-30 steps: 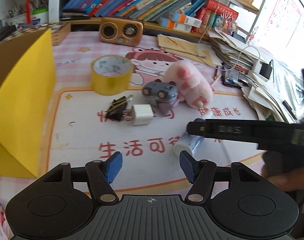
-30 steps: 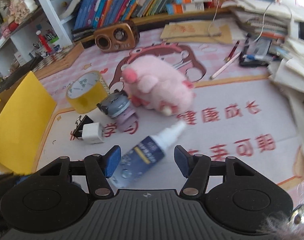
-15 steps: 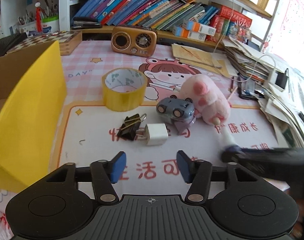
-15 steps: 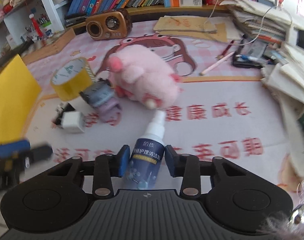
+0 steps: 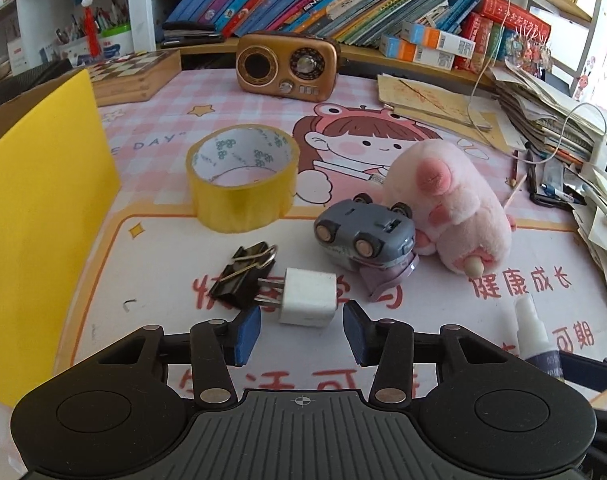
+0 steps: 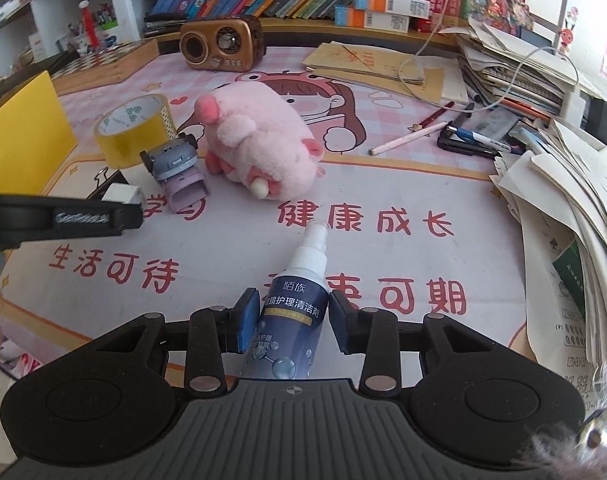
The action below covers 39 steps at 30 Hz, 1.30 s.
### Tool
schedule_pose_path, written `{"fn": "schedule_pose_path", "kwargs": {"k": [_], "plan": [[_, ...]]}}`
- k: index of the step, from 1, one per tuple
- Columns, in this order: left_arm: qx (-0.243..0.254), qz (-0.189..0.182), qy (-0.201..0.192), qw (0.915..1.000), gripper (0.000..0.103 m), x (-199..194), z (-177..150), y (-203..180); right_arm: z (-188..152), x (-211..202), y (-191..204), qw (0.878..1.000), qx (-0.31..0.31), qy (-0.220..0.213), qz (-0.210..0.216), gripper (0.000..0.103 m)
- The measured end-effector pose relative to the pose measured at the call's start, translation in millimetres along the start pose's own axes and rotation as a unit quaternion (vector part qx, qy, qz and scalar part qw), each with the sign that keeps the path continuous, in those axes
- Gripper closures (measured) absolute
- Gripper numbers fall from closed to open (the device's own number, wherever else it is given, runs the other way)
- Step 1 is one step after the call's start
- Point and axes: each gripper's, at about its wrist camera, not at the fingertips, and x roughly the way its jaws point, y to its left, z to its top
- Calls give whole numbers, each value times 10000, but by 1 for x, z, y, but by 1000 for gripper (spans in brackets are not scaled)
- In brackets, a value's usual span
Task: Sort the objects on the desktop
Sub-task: 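Close the right tool on the spray bottle while the left tool grasps the white plug, then lift and carry the white plug and spray bottle in both tools toward the yellow box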
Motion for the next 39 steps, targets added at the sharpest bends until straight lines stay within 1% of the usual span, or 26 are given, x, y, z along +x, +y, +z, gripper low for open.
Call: {"fn": "schedule_pose_path", "kwargs": {"k": [4, 8, 13, 18, 24, 26, 28, 31, 34, 39], "plan": [[20, 109, 8, 9999, 59, 7, 2, -5, -1, 2, -1, 10000, -66, 48, 1, 66], [110, 237, -31, 9997, 58, 11, 5, -5, -3, 7, -6, 9998, 7, 205, 20, 65], [348, 277, -79, 9990, 57, 15, 8, -6, -5, 6, -5, 9998, -42, 184, 21, 65], [546, 213, -111, 9982, 57, 16, 9, -4, -5, 6, -4, 9998, -45, 176, 28, 65], [492, 258, -84, 9984, 57, 13, 5, -3, -4, 7, -5, 9999, 6, 165, 16, 62], [483, 228, -87, 9985, 59, 12, 4, -2, -2, 7, -5, 9999, 19, 164, 12, 62], [460, 151, -91, 9988, 60, 11, 4, -1, -2, 8, -4, 9999, 0, 155, -27, 65], [441, 71, -106, 9989, 60, 7, 2, 1, 0, 8, -7, 9999, 66, 144, -7, 72], [475, -14, -164, 9987, 61, -3, 0, -1, 0, 8, -12, 9996, 232, 127, 20, 73], [418, -177, -268, 9986, 61, -25, -3, -2, -1, 2, -13, 9995, 310, 25, 66, 73]]}}
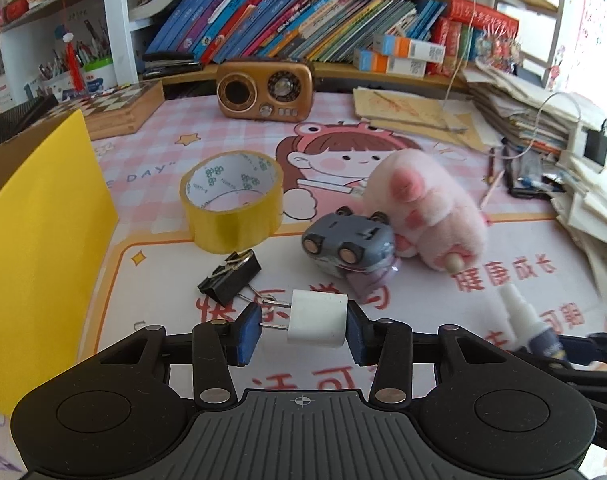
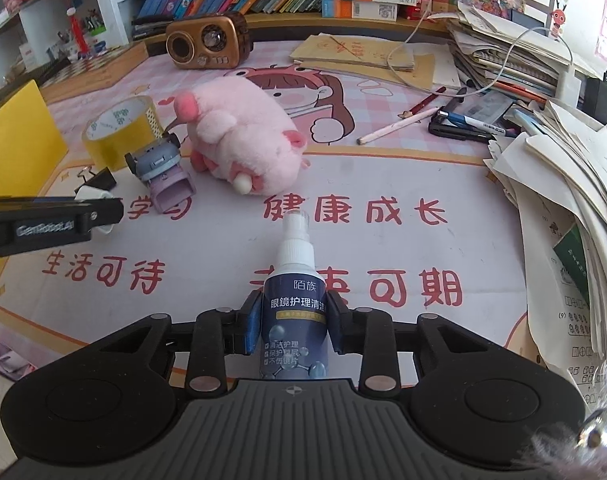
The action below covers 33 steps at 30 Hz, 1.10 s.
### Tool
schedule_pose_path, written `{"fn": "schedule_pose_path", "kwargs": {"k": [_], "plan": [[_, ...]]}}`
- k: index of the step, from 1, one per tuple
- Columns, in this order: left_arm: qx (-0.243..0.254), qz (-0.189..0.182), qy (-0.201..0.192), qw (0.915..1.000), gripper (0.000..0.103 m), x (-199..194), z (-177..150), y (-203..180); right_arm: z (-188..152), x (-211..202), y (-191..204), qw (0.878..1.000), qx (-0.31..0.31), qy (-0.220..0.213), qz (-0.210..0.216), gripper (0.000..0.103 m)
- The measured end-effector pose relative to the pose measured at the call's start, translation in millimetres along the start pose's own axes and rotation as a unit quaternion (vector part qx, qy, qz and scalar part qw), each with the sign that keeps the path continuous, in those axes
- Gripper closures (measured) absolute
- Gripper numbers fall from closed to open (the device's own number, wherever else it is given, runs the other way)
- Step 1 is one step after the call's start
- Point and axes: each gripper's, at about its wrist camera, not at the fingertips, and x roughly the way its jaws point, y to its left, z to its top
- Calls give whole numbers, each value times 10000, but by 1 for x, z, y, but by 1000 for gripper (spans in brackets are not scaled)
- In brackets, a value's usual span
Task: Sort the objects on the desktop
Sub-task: 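Lift and carry the white plug and spray bottle in both tools toward the yellow box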
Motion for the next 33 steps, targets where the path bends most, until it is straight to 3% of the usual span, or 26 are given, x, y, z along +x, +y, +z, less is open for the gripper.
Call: {"fn": "schedule_pose_path", "kwargs": {"k": [16, 33], "plan": [[-357, -386, -300, 9982, 60, -70, -18, 15, -5, -40, 22, 9988, -3, -346, 334, 73], [-406, -613, -415, 9964, 60, -131, -63, 84, -32, -82, 105, 9977, -187, -563, 343, 73]]}}
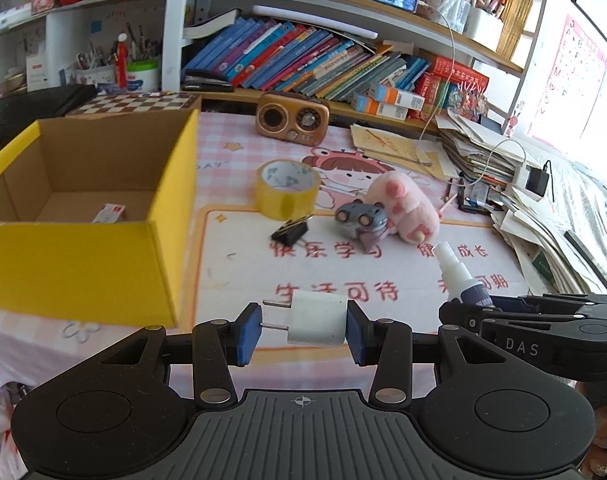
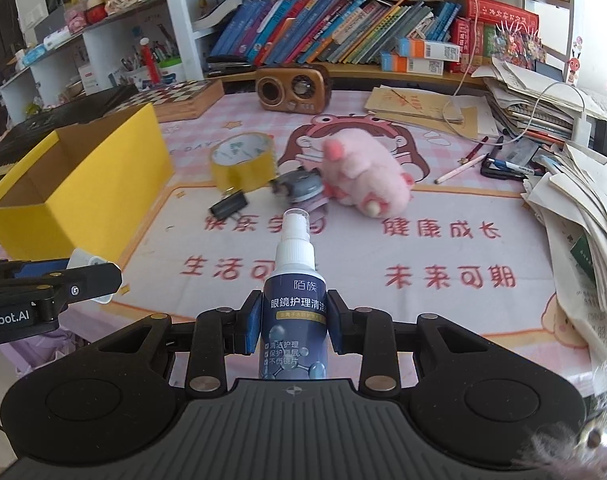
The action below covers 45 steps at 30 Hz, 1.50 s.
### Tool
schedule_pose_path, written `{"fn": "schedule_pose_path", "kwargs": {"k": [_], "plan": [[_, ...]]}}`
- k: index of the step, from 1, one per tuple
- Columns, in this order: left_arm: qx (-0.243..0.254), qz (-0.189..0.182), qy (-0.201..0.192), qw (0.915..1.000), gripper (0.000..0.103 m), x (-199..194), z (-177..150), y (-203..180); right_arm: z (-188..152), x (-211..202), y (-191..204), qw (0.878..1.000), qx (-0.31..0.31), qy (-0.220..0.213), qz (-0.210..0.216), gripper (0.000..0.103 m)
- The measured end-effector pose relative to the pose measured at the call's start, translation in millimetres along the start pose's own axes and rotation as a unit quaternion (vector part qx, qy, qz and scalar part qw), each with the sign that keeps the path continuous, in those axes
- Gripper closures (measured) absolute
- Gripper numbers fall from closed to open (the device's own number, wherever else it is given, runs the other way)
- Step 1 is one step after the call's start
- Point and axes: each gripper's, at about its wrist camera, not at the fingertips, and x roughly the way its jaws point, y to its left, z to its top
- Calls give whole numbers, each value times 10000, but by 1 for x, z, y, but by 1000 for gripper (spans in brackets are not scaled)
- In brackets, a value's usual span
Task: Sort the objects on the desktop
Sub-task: 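Lift and carry the white plug and spray bottle in both tools toward the yellow box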
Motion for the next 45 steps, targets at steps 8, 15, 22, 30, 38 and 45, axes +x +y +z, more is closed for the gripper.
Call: {"fn": "schedule_pose_path", "kwargs": {"k": [8, 15, 22, 30, 38, 45], "plan": [[-80, -116, 8, 9999, 60, -28, -17, 35, -21, -16, 48, 9999, -73, 44, -64, 73], [38, -192, 3, 9998, 60, -51, -31, 59, -38, -25, 82, 9999, 3, 86, -61, 73], [-19, -135, 77, 9999, 60, -75, -51, 91, -59, -30, 120, 9998, 36, 180, 60, 73], [-49, 180, 115, 9998, 60, -105, -69, 124, -64, -33, 170, 9989, -215, 147, 380, 73], [-280, 436, -85, 9986, 60, -129, -76, 151, -64, -36, 207, 9963, -567, 72, 642, 73], [-405, 510, -130, 9978, 60, -138, -81, 161, -63, -35, 222, 9946, -710, 122, 747, 73]]}}
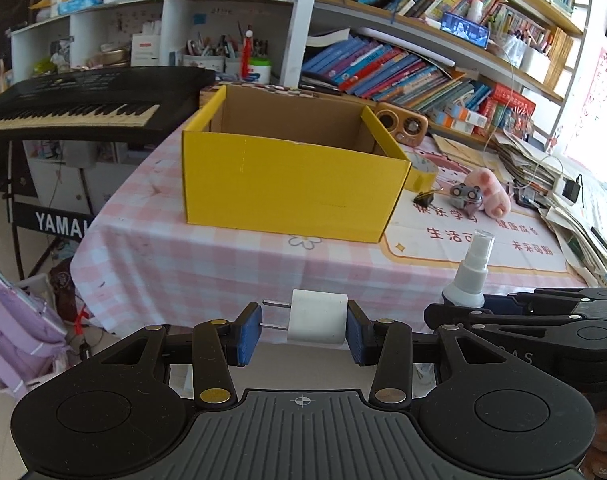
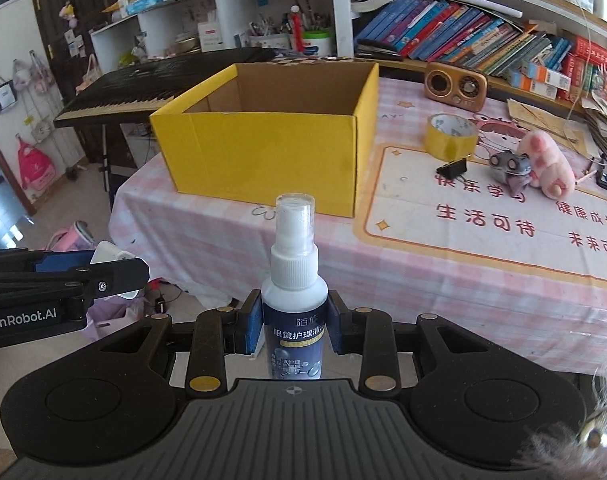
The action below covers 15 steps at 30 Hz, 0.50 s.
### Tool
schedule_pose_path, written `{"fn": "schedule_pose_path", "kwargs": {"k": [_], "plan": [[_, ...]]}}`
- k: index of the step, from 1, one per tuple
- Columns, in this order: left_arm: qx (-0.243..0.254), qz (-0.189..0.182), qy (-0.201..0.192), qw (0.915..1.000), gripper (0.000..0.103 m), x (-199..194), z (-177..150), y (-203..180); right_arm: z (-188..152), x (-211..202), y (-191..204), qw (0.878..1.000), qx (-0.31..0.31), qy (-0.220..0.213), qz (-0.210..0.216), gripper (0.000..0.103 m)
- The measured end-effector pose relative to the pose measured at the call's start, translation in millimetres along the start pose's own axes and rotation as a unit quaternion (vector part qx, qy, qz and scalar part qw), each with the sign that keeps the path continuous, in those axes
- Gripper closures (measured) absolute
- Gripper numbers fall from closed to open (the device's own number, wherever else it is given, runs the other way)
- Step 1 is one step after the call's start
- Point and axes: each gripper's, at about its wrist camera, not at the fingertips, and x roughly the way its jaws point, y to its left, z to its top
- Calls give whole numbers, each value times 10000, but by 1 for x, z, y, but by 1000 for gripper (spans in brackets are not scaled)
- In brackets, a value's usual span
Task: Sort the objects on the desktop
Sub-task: 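Lift and carry the white plug and spray bottle in both tools toward the yellow box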
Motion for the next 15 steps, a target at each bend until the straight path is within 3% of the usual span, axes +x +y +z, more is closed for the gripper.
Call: {"fn": "schedule_pose_path", "kwargs": {"k": [15], "plan": [[-204, 107, 30, 9997, 60, -2, -2, 18, 4, 9, 19, 9995, -220, 120, 170, 73]]}}
